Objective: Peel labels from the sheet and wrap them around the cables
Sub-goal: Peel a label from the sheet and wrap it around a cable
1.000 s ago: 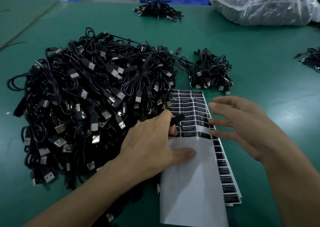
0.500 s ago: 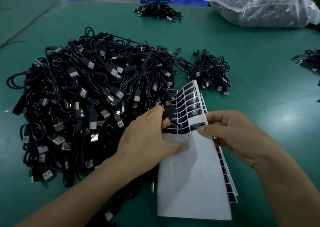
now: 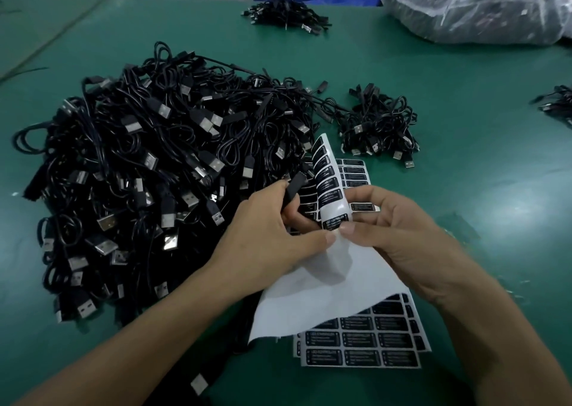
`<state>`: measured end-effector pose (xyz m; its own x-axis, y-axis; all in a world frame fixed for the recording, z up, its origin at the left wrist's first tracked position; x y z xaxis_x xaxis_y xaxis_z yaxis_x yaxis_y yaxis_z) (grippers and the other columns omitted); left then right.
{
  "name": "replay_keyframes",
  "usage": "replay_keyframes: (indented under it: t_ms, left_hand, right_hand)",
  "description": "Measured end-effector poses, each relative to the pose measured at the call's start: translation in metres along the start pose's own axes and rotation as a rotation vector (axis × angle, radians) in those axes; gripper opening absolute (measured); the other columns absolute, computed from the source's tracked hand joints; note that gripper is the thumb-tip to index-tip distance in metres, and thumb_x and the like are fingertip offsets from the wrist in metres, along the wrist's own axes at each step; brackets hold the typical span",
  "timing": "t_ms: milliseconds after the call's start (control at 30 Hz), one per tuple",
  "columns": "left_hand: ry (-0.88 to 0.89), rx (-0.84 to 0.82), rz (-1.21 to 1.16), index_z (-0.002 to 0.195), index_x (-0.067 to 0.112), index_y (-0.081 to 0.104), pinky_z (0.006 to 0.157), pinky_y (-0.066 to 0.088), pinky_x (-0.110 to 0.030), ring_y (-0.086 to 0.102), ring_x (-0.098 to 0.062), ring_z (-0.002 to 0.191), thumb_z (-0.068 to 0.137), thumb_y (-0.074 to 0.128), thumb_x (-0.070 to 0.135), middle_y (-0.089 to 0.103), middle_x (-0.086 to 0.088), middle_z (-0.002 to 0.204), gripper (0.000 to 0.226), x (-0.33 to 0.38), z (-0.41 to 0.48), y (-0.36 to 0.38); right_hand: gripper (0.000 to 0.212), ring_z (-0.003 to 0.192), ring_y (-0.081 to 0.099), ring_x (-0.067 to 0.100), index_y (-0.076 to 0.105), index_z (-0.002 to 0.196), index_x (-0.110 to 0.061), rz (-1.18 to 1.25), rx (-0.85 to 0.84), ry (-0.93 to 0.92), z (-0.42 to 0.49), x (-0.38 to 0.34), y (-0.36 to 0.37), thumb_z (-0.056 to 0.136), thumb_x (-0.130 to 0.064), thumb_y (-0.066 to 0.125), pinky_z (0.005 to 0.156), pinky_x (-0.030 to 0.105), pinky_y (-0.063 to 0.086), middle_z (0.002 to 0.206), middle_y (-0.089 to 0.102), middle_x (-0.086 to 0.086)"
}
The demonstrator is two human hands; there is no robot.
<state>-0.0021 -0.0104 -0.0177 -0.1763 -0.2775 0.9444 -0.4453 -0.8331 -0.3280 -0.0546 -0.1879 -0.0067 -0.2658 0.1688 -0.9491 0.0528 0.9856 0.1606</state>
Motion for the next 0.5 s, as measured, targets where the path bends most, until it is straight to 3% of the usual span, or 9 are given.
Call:
replay_keyframes:
  t_ms: [133,200,267,367,500]
  left_hand:
    - [-0.027,0.013,0.006,0.071,0.046,0.051,0.052,0.052,-0.038,0.054,-0.005,0.05,0.06,0.081,0.036,0.07,0.009,0.069,0.034,-0.003,0.002,0.001]
    - [-0.045,0.033,0.033,0.075,0.04,0.05,0.061,0.058,-0.05,0.059,-0.01,0.055,0.057,0.079,0.04,0.071,0.01,0.071,0.034,-0.005,0.002,0.002]
    - [-0.053,0.03,0.044,0.08,0.036,0.049,0.065,0.058,-0.059,0.067,-0.018,0.061,0.058,0.079,0.043,0.074,0.007,0.077,0.039,-0.006,0.002,0.004]
    - [-0.05,0.007,0.065,0.073,0.04,0.042,0.064,0.056,-0.062,0.068,-0.024,0.06,0.061,0.08,0.042,0.075,0.007,0.079,0.04,-0.006,0.003,0.005]
    - [-0.047,-0.002,0.13,0.07,0.043,0.037,0.066,0.056,-0.059,0.064,-0.024,0.062,0.062,0.078,0.043,0.075,0.011,0.079,0.041,-0.001,0.003,0.007]
  right_hand:
    - [0.031,0.065,0.07,0.016,0.061,0.105,-0.02,-0.148,0.096,-0.057,-0.002,0.004,0.003,0.087,0.003,0.07,0.059,0.029,0.055,0.079,0.076,0.005]
    - [0.037,0.067,0.068,0.012,0.061,0.098,-0.031,-0.421,0.243,-0.166,-0.003,0.004,0.0,0.079,-0.008,0.082,0.063,0.03,0.053,0.08,0.074,-0.006]
    - [0.043,0.07,0.061,0.007,0.058,0.092,-0.037,-0.675,0.337,-0.329,-0.007,0.0,-0.003,0.071,-0.014,0.089,0.064,0.02,0.049,0.082,0.066,-0.01]
    - [0.038,0.076,0.057,0.009,0.063,0.085,-0.036,-0.954,0.278,-0.498,-0.014,-0.008,0.0,0.072,-0.011,0.088,0.064,0.008,0.04,0.077,0.058,-0.012]
    - [0.03,0.078,0.063,0.003,0.069,0.076,-0.035,-0.96,0.213,-0.424,-0.013,-0.006,0.003,0.075,-0.011,0.087,0.066,0.008,0.045,0.072,0.066,-0.014]
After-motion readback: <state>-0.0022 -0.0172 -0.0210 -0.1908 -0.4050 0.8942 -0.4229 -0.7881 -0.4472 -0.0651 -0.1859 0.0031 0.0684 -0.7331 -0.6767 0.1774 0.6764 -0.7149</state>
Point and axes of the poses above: each hand's wrist, its own z-axis towards the middle knuckle, its own y-axis out of the palm, x = y × z, the point moved 2 cm from there along z, towards the middle knuckle
